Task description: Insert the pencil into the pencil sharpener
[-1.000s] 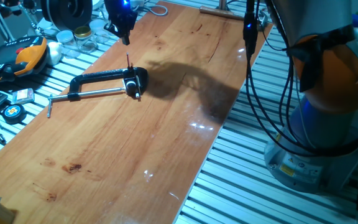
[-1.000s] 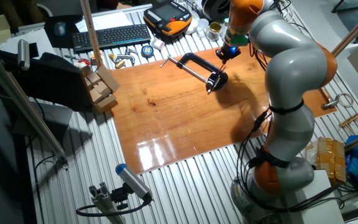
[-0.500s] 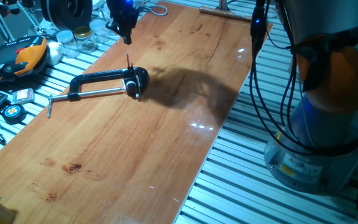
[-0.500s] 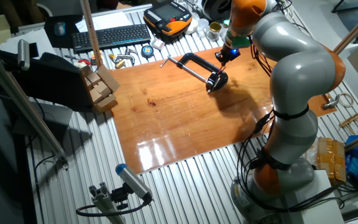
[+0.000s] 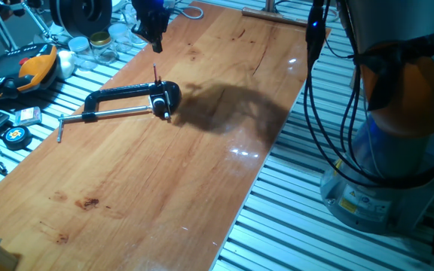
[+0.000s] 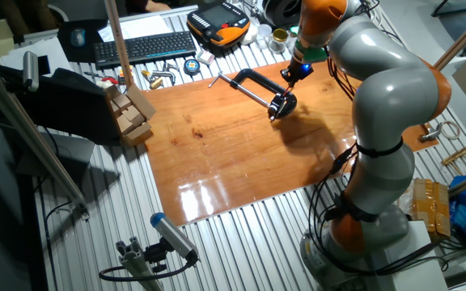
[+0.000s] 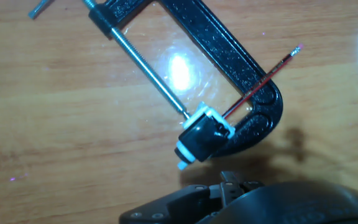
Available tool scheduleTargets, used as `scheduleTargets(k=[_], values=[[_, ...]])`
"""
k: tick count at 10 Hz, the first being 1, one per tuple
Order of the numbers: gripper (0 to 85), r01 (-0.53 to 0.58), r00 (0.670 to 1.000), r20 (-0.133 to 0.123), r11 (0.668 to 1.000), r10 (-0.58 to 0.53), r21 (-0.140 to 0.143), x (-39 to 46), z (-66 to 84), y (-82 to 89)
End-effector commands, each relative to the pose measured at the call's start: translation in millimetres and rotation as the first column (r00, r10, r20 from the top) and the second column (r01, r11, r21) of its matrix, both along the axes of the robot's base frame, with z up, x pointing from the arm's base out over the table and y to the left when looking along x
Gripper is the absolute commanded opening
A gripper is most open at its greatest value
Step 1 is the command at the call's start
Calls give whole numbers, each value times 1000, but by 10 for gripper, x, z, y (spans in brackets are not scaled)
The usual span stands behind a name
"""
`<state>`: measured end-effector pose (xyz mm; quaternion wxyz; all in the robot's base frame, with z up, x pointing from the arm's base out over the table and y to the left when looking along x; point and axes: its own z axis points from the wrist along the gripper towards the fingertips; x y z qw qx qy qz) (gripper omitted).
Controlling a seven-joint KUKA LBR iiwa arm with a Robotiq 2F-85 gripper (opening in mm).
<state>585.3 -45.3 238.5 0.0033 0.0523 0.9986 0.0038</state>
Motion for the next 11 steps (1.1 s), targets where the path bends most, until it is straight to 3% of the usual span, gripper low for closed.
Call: scheduleTargets(k=[1,3,5,11], values=[[0,10,1000,9,1000,-10,-9,-32,11,12],[0,22,999,32,1000,-22,-8,-72,6,41],[0,24,999,41,1000,-23,-9,-59,-27,50],[0,16,999,48,1000,-16,-5,-25,-143,85]])
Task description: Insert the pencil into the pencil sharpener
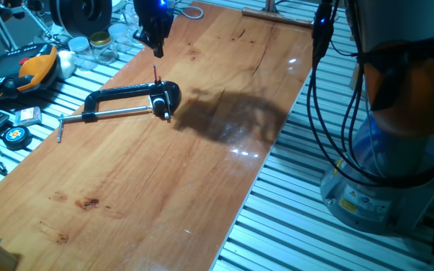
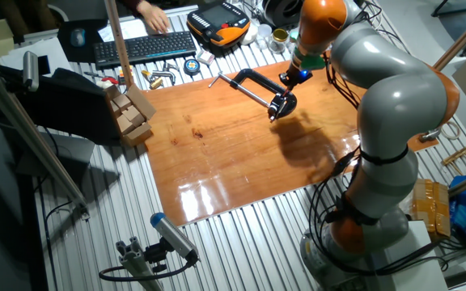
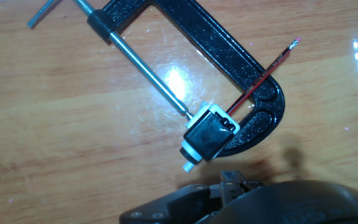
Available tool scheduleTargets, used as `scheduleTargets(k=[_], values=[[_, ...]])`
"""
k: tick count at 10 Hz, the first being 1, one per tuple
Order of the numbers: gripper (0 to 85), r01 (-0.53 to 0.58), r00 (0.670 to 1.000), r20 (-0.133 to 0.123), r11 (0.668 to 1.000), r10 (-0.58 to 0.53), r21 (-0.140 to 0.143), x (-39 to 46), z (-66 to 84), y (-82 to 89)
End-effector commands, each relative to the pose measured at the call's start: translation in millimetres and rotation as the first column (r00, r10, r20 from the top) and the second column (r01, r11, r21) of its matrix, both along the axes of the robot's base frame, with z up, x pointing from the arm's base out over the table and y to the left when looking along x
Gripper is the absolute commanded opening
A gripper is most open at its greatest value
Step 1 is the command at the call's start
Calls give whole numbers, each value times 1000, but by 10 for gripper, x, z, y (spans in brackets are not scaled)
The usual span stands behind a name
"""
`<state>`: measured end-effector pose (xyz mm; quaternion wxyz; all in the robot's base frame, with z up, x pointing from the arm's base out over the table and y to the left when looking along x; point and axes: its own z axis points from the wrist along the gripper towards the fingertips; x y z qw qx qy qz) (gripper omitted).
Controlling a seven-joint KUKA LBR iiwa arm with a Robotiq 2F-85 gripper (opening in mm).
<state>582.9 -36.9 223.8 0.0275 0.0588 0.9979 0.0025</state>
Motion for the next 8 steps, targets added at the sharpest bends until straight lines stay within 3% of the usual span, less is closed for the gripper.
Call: scheduleTargets(k=[1,4,8], values=[[0,-5,1000,-1,1000,5,4,-5,-11,-9],[0,-6,1000,-13,1000,7,16,-12,-16,2],[0,-9,1000,-12,1000,10,12,-12,-21,11]])
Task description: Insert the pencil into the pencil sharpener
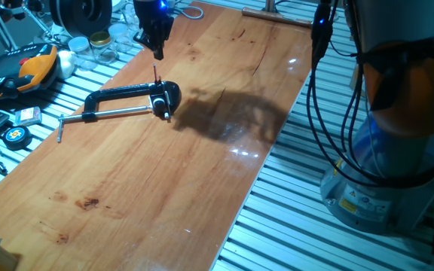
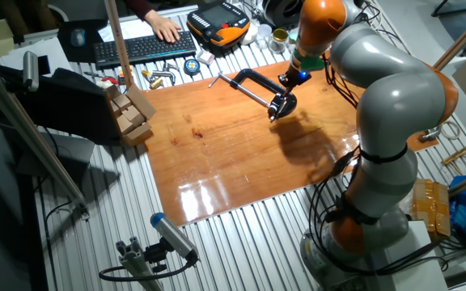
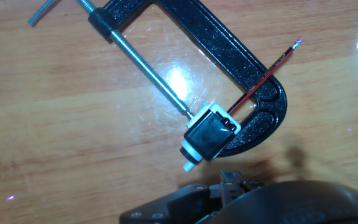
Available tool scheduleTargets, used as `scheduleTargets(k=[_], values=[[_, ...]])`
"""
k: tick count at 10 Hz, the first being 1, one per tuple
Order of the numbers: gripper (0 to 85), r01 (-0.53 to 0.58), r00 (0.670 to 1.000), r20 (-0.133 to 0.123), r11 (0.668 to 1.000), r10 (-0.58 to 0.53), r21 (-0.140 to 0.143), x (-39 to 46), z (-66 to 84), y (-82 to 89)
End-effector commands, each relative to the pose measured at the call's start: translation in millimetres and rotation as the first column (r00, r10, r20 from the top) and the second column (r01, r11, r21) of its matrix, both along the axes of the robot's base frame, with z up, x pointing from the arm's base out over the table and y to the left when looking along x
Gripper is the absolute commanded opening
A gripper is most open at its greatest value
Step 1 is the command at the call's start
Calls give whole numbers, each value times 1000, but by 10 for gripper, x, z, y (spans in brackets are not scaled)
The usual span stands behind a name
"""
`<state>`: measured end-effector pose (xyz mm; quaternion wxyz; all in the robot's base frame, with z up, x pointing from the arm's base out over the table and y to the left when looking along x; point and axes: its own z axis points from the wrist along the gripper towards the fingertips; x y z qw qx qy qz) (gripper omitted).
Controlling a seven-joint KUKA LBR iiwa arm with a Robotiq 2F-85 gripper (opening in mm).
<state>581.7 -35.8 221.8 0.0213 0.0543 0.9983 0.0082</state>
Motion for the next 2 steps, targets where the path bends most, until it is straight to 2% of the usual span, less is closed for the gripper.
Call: scheduleTargets(k=[1,2], values=[[0,0,1000,0,1000,0,0,1,0,2],[0,0,1000,0,1000,0,0,2,-1,5]])
